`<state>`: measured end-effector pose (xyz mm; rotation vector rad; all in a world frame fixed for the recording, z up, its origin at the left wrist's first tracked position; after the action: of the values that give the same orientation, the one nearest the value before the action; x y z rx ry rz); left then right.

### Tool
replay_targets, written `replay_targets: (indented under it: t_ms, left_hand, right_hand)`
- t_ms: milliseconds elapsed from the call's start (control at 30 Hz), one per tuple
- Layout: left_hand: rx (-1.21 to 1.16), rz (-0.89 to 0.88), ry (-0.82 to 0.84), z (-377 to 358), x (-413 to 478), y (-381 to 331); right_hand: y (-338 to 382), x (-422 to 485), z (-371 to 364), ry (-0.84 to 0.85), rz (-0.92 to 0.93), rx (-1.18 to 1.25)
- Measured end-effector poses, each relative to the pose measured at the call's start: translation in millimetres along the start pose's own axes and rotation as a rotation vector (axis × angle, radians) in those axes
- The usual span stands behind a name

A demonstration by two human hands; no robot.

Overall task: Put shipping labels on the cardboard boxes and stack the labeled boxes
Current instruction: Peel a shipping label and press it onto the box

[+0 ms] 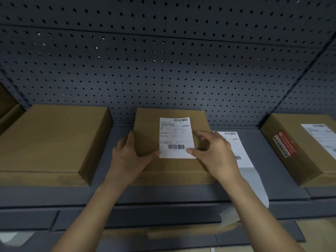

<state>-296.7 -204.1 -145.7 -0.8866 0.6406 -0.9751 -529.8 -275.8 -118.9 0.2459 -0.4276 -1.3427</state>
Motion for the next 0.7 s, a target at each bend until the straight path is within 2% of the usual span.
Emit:
replay_targets:
  t_ms: [100,300,367,467,567,700]
  left_hand:
    - [-0.178,0.100,0.081,4.2,4.4,9.1]
    - [-0.500,0.128,0.132,1.1,2.8,7.2]
    - [-0.605,0.144,0.143,1.1,2.8,7.6]
    - [-0.692,0.156,0.162,1.3,2.2,7.8]
    - [-0.707,0.156,0.156,-0.5,1.6,8.9]
    - [-0.708,0.138,0.161,-0.5,2.0,9.5]
  right_hand:
    - [-6.4,-2.2,-0.6,-0.007,-0.004,0.000]
    - [-15.8,-3.3,-4.6,-0.054,0.002,0.007]
    - [-12.9,-5.6,-5.4,-0.090,0.082,-0.006]
    - [-4.0,-8.8,-11.0,-0.101,0.371,-0.090]
    - [2.7,-10.5,-25.0,0.046,0.675,-0.254]
    - [6.5,-0.6,-26.8,0.305,0.743,-0.338]
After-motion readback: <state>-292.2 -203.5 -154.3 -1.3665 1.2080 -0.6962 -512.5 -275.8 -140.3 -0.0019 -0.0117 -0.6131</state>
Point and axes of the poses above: each hand's wrist, its own x-axis towards the middle knuckle, its own z-axis out of the back of the hand, y = z × x, the point moved 2 cm from there along x, towards the middle knuckle, and after that the axes turned 15 degrees about -x, right-handed, at the moved point
